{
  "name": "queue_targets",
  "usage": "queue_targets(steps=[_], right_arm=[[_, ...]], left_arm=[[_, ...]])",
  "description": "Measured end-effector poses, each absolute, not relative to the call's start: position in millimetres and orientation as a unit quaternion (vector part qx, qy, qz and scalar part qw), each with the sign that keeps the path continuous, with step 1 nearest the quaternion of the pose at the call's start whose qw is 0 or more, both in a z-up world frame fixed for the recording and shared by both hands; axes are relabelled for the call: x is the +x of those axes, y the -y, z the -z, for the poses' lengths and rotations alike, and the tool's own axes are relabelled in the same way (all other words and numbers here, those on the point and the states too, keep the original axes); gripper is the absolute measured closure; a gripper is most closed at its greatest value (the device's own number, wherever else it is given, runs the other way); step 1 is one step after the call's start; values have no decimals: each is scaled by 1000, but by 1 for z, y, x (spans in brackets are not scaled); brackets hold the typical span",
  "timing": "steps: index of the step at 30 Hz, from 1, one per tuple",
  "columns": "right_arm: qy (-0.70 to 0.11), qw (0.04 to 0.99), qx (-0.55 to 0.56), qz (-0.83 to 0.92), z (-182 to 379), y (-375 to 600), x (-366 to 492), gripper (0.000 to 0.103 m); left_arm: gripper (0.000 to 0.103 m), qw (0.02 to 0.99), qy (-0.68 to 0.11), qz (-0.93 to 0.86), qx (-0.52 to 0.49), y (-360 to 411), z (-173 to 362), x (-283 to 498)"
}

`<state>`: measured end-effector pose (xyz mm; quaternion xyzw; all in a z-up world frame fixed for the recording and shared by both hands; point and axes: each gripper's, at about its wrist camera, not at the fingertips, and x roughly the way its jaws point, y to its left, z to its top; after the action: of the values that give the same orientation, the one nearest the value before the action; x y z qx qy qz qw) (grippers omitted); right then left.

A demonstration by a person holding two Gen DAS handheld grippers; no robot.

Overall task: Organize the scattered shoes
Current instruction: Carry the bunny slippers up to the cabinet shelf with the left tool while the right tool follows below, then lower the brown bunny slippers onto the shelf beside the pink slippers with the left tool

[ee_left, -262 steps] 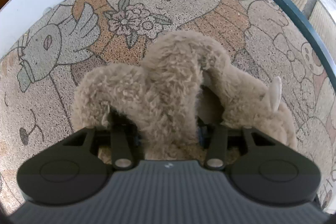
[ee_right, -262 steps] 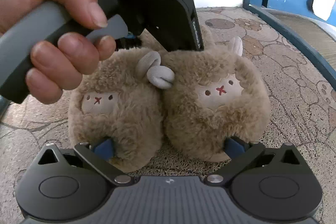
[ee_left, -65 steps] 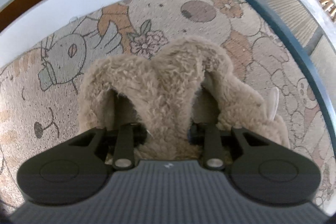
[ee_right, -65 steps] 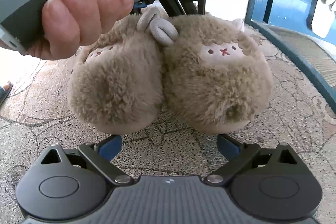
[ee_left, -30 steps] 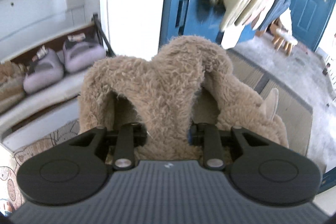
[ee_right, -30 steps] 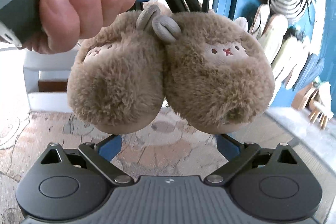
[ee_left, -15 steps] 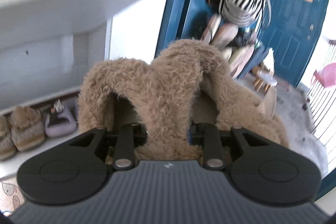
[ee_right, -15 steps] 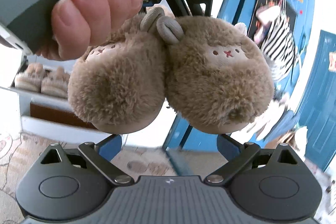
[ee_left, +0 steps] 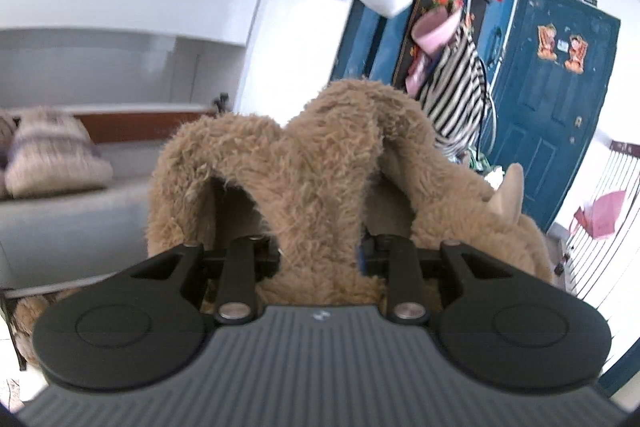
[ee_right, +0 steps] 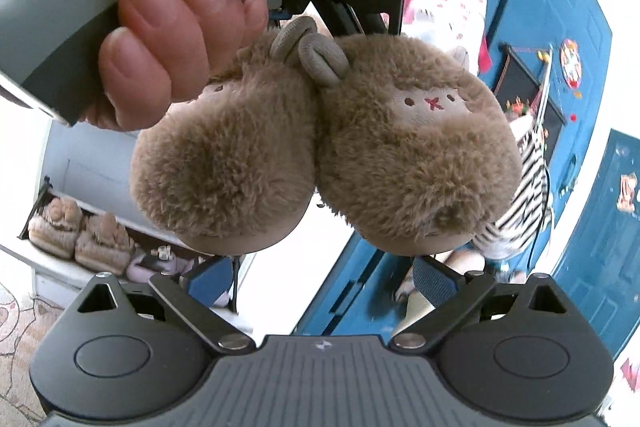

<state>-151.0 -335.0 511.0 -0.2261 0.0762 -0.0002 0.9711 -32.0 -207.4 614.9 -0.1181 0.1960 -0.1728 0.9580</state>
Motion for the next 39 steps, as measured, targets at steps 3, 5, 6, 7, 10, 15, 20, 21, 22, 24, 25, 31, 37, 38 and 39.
queue_targets(steps=[3, 5, 6, 7, 10, 15, 20, 21, 22, 24, 25, 31, 37, 38, 39], right_arm=[[-76, 970, -231, -11, -532, 331, -136, 5], [-76, 969, -232, -20, -544, 331, -126, 5], [-78, 969, -232, -26, -549, 330, -119, 5], [-80, 969, -231, -33, -554, 330, -113, 5], [-89, 966, -237, -50, -567, 329, -92, 5], [-117, 961, -237, -77, -582, 330, -50, 5], [-140, 956, -235, -106, -587, 333, -22, 5], [-144, 955, -233, -111, -590, 334, -15, 5], [-145, 955, -233, -114, -591, 334, -12, 5], [-152, 953, -231, -126, -593, 335, -3, 5], [-156, 951, -231, -130, -593, 336, 1, 5], [-169, 948, -225, -150, -598, 338, 18, 4], [-179, 947, -204, -171, -597, 340, 28, 1], [-180, 947, -198, -175, -598, 341, 28, 1], [-182, 948, -189, -179, -599, 343, 30, 1]], left_arm=[[76, 959, -200, 159, -120, 199, -633, -18], [76, 960, -203, 149, -122, 195, -641, -10], [76, 960, -206, 142, -122, 193, -645, -1], [76, 960, -211, 135, -124, 190, -648, 7], [76, 958, -224, 119, -131, 184, -654, 26], [75, 952, -253, 104, -137, 177, -656, 68], [75, 938, -292, 92, -161, 166, -648, 100], [75, 936, -297, 91, -164, 164, -646, 108], [75, 935, -300, 88, -166, 163, -645, 114], [75, 934, -305, 84, -166, 161, -642, 120], [75, 934, -307, 82, -165, 161, -641, 123], [74, 928, -326, 71, -168, 153, -636, 140], [73, 921, -346, 59, -166, 148, -633, 156], [73, 919, -353, 58, -167, 147, -633, 159], [73, 917, -358, 58, -168, 146, -633, 162]])
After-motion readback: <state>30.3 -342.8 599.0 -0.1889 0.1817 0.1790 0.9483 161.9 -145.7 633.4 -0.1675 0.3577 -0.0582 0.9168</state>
